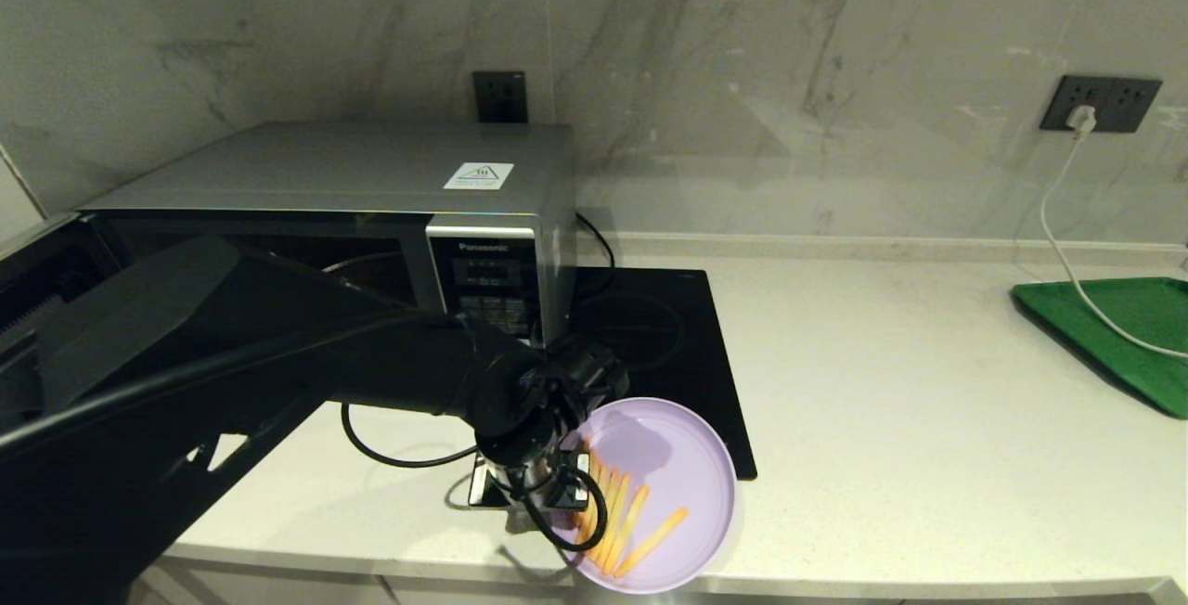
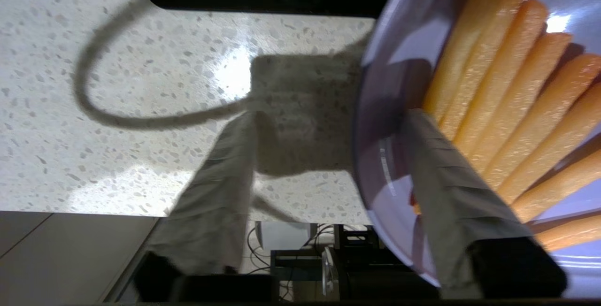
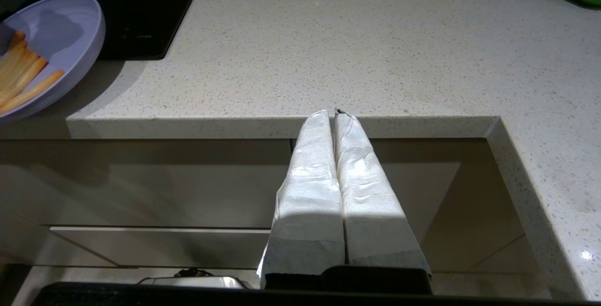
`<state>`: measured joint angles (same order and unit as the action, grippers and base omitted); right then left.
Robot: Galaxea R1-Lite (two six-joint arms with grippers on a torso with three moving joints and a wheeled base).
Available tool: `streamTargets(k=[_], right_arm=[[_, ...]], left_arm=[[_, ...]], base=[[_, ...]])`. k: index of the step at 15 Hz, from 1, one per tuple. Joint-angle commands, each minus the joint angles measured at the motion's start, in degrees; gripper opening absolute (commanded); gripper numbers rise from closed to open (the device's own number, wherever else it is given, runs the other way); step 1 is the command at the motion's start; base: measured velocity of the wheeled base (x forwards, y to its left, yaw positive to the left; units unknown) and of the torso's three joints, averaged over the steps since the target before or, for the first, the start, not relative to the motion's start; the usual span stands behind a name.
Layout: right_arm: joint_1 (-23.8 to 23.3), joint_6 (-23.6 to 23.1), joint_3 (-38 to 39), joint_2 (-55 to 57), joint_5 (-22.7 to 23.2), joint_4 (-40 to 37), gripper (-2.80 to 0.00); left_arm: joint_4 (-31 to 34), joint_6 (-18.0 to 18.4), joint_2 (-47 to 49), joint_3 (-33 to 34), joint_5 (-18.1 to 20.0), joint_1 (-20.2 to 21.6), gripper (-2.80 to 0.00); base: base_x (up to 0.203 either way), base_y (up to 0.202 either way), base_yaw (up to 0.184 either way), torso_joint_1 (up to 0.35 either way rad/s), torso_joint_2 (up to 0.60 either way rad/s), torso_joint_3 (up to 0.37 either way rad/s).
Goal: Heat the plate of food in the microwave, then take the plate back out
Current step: Put the plate in the microwave oven
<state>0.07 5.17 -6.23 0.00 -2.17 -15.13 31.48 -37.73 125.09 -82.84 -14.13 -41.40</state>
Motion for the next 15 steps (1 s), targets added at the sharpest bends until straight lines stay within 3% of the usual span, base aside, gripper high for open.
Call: streamTargets(k=[1,9,15], right_arm=[[0.0,0.0,0.0,0.0,0.0,-0.1,-2.80],[0.0,0.0,0.0,0.1,0.0,-0.1,-2.80],[0.0,0.0,0.0,0.1,0.0,-0.1,-2.80]], left_arm=[[0.2,-0.5,0.1,0.2,0.0,-0.4,-2.80],[-2.0,-1.8,-0.7,0.2,0.7,-1.5,-2.80],[-1.9,-3.8,-4.5,2.0,7.8,-0.9,-2.80]], base=[[0.000,0.000,0.000,0.000,0.00,0.000],[0.000,0.000,0.000,0.000,0.00,0.000],[0.000,0.000,0.000,0.000,0.00,0.000]])
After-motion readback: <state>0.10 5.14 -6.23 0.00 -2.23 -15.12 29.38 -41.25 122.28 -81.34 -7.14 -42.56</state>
